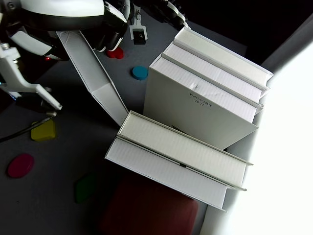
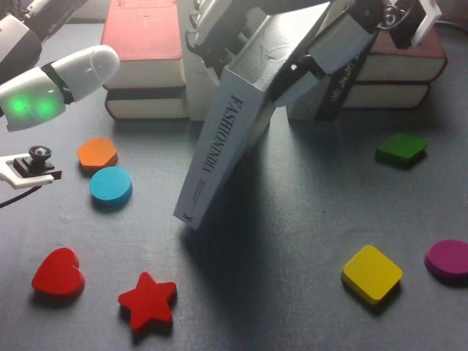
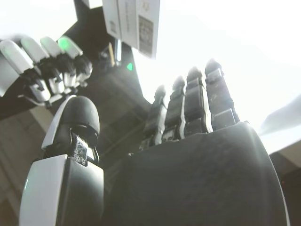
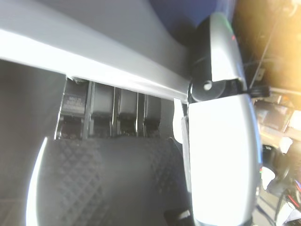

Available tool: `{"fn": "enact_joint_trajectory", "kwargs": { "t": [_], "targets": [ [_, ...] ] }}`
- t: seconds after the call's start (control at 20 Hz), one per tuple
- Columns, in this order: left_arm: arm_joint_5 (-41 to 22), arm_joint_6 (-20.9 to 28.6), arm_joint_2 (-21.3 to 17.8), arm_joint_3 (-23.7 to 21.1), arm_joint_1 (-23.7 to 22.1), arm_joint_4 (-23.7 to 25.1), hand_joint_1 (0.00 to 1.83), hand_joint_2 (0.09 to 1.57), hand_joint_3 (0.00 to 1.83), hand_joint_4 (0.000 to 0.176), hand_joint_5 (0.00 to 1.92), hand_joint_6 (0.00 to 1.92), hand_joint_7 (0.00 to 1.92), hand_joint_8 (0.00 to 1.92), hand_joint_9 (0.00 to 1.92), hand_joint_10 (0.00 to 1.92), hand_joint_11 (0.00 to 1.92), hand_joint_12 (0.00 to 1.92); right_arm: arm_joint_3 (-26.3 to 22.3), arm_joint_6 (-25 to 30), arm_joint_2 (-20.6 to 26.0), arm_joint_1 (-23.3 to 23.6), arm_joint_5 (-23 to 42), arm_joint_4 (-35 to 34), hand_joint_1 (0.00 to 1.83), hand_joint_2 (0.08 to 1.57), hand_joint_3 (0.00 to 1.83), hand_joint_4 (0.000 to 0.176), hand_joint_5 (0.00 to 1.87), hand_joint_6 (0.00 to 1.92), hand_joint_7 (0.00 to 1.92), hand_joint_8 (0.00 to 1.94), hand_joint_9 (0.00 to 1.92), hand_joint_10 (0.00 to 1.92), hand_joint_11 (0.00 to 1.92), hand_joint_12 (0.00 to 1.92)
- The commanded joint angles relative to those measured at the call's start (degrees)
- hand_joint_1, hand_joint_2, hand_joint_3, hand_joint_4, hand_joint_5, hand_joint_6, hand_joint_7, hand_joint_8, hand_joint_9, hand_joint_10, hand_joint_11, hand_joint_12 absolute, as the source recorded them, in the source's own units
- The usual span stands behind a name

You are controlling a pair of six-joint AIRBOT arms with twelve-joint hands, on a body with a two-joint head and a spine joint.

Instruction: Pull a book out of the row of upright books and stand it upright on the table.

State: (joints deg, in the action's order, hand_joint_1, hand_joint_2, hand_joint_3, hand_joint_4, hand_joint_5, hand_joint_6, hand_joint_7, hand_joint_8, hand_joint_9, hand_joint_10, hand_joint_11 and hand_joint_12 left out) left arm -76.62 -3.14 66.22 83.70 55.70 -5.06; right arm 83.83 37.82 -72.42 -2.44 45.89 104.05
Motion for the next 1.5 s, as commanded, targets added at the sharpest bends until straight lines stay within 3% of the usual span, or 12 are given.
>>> {"fn": "enact_joint_trajectory", "kwargs": {
  "t": [0.0, 0.1, 0.25, 0.75, 0.8, 0.9, 1.0, 1.1, 1.15, 1.3, 1.4, 1.45],
  "targets": [
    [-6.79, 0.44, 0.16, 0.33, -0.56, -1.63, 0.20, 1.37, 0.01, 0.000, 0.01, 0.00, 0.00, 0.00, 0.00, 0.00, 0.00, 0.00, 0.47, 0.49, -0.23, 0.11, -1.38, -3.89, 1.08, 1.33, 0.00, 0.000, 0.64, 1.48, 0.55, 1.55, 0.34, 1.32, 0.26, 1.70],
    [-6.80, 0.47, 0.16, 0.33, -0.56, -1.66, 0.15, 1.40, 0.01, 0.000, 0.03, 0.01, 0.00, 0.00, 0.00, 0.00, 0.00, 0.00, 0.96, 0.50, -0.86, -0.21, -1.55, -3.87, 1.14, 1.16, 0.00, 0.000, 0.46, 0.68, 0.56, 0.65, 0.47, 0.95, 0.15, 1.55],
    [-7.00, 0.47, 0.18, 0.33, -0.56, -1.78, 0.12, 1.37, 0.00, 0.007, 0.00, 0.00, 0.00, 0.00, 0.00, 0.00, 0.00, 0.00, 1.73, 0.50, -1.92, -0.43, -1.77, -3.87, 1.12, 1.08, 0.00, 0.000, 0.44, 0.19, 0.52, 0.08, 0.56, 0.73, 0.17, 1.49],
    [-7.44, 0.47, 0.25, 0.25, -0.53, -2.07, 0.25, 1.34, 0.00, 0.000, 0.00, 0.00, 0.00, 0.00, 0.00, 0.00, 0.00, 0.00, 3.18, -0.11, -2.90, -0.51, -4.71, -4.44, 0.73, 1.00, 0.00, 0.006, 0.02, 0.00, 0.02, 0.00, 0.02, 0.12, 0.04, 1.50],
    [-7.49, 0.47, 0.25, 0.24, -0.52, -2.15, 0.30, 1.33, 0.00, 0.000, 0.00, 0.00, 0.00, 0.00, 0.00, 0.00, 0.00, 0.00, 3.17, -0.48, -2.68, -0.51, -4.85, -5.07, 0.66, 0.95, 0.00, 0.000, 0.00, 0.00, 0.00, 0.00, 0.00, 0.01, 0.00, 0.93],
    [-7.54, 0.47, 0.25, 0.21, -0.49, -2.23, 0.31, 1.34, 0.00, 0.099, 0.02, 0.01, 0.00, 0.00, 0.00, 0.00, 0.00, 0.00, 2.93, -2.35, -1.70, -0.51, -4.84, -8.38, 0.68, 0.99, 0.00, 0.041, 0.00, 0.00, 0.00, 0.00, 0.00, 0.00, 0.00, 0.41],
    [-7.70, 0.48, 0.25, 0.11, -0.40, -2.33, 0.29, 1.33, 0.00, 0.080, 0.08, 0.03, 0.00, 0.00, 0.00, 0.00, 0.00, 0.00, 1.92, -5.24, -0.22, -0.49, -4.81, -12.11, 0.55, 0.82, 0.00, 0.071, 0.00, 0.00, 0.00, 0.00, 0.00, 0.00, 0.00, 0.03],
    [-7.90, 0.48, 0.23, 0.02, -0.19, -2.50, 0.30, 1.33, 0.00, 0.078, 0.08, 0.02, 0.00, 0.00, 0.00, 0.00, 0.00, 0.00, 0.29, -8.68, 2.24, -0.19, -4.53, -16.61, 0.51, 0.94, 0.01, 0.027, 0.00, 0.00, 0.00, 0.00, 0.00, 0.00, 0.00, 0.00],
    [-8.06, 0.48, 0.19, -0.08, -0.01, -2.66, 0.32, 1.33, 0.00, 0.082, 0.09, 0.02, 0.00, 0.00, 0.00, 0.00, 0.00, 0.00, -0.48, -10.32, 3.55, -0.08, -4.35, -18.71, 0.10, 1.06, 0.06, 0.058, 0.00, 0.00, 0.00, 0.00, 0.00, 0.00, 0.03, 0.02],
    [-8.77, 0.45, -0.15, -0.48, 0.76, -3.35, 0.31, 1.33, 0.00, 0.074, 0.08, 0.01, 0.00, 0.00, 0.00, 0.00, 0.00, 0.00, -2.24, -13.46, 7.55, -0.12, -3.54, -24.01, 0.51, 1.20, 0.07, 0.158, 0.00, 0.00, 0.00, 0.00, 0.00, 0.00, 0.00, 0.00],
    [-9.26, 0.35, -0.45, -0.78, 1.24, -3.83, 0.34, 1.33, 0.00, 0.074, 0.08, 0.01, 0.00, 0.00, 0.00, 0.00, 0.00, 0.00, -3.72, -17.01, 10.15, -0.89, -3.44, -28.30, 0.52, 1.00, 0.00, 0.034, 0.00, 0.00, 0.00, 0.00, 0.00, 0.00, 0.00, 0.00],
    [-9.60, 0.35, -0.55, -0.90, 1.45, -4.03, 0.35, 1.32, 0.00, 0.081, 0.08, 0.01, 0.00, 0.00, 0.00, 0.00, 0.00, 0.00, -4.35, -18.74, 11.23, -1.28, -3.16, -30.49, 0.57, 0.92, 0.00, 0.035, 0.00, 0.00, 0.00, 0.00, 0.00, 0.00, 0.00, 0.00]
  ]
}}
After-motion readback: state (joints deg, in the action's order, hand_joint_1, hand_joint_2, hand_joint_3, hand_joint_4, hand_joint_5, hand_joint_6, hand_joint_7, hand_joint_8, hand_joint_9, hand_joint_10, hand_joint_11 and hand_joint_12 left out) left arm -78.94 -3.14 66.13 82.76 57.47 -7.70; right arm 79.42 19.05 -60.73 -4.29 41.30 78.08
